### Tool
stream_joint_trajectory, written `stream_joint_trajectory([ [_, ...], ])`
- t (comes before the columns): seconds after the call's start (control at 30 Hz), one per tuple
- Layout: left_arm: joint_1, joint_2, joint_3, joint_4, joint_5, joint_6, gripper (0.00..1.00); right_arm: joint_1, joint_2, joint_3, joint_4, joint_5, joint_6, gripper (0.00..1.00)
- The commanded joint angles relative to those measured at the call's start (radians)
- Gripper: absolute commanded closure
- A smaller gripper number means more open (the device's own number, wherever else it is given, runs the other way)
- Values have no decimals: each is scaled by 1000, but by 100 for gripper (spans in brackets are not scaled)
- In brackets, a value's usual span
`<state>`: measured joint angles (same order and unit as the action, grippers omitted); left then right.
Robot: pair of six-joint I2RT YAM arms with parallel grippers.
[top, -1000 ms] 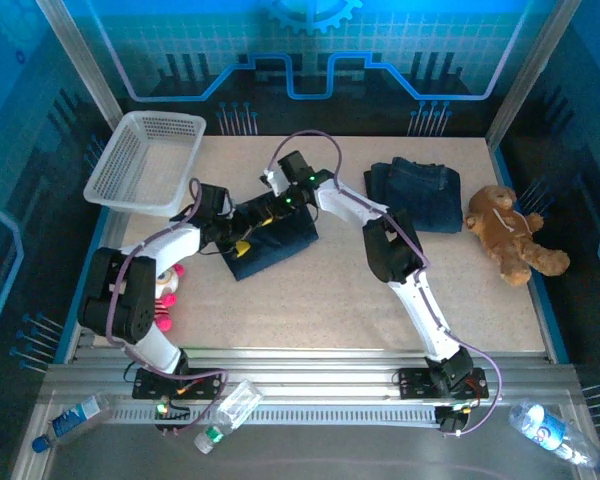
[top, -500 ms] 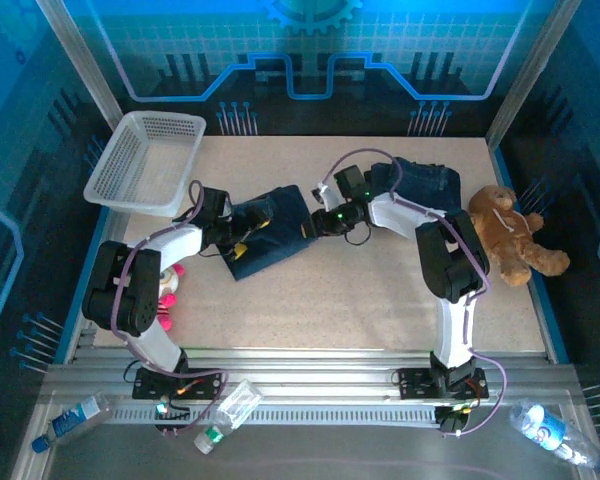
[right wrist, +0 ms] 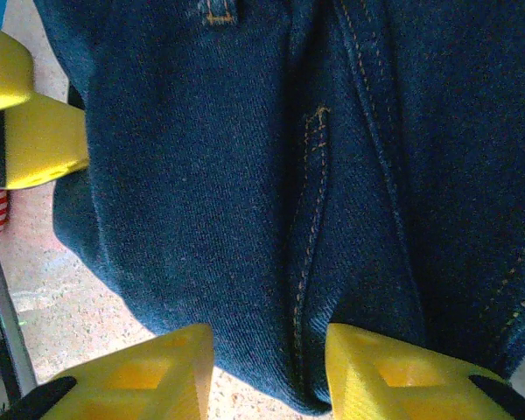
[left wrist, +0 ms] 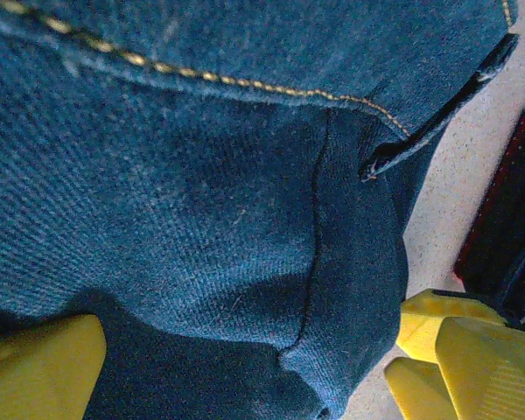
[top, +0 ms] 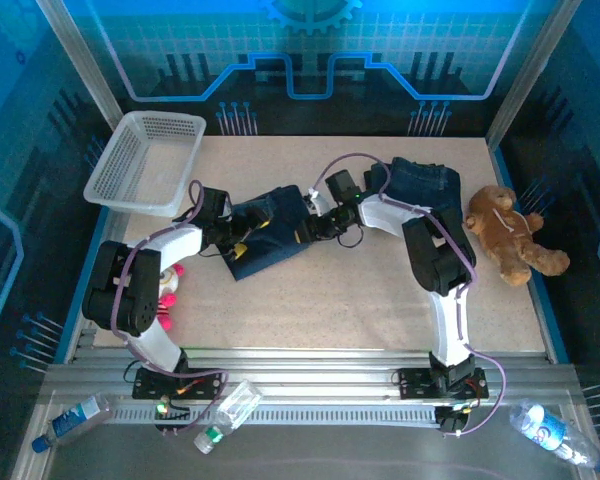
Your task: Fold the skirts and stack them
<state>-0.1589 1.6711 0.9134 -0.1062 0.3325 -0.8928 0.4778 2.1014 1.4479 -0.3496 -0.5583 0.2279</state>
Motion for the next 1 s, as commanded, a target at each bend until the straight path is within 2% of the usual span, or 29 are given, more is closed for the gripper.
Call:
stream_joint_trajectory([
  [0.0,6,43,-34,-40,-36,-2,1,18,19,22,-20,-41,-30,61],
  [0.27,12,69,-39,-33,-31,-1,1,28,-7,-47,4,-99,-60,68],
  [0.43,15,90,-39,-25,-20,2,1,36,22,-28,-8,-87,-71,73],
  [0.6,28,117,-40,-40,-33,28,1,38,-40,-63,20,-63,-78,99],
  [0.73,53,156,-46,-28,-21,74,1,-38,-181,-125,-30,-56,-122,100],
  [0.87,52,194,-33,-13,7,126,1,-58,-189,-97,-194,76,-240,100],
  [0.97,52,216,-22,-4,18,146,1,-48,-128,-73,-216,177,-230,100],
])
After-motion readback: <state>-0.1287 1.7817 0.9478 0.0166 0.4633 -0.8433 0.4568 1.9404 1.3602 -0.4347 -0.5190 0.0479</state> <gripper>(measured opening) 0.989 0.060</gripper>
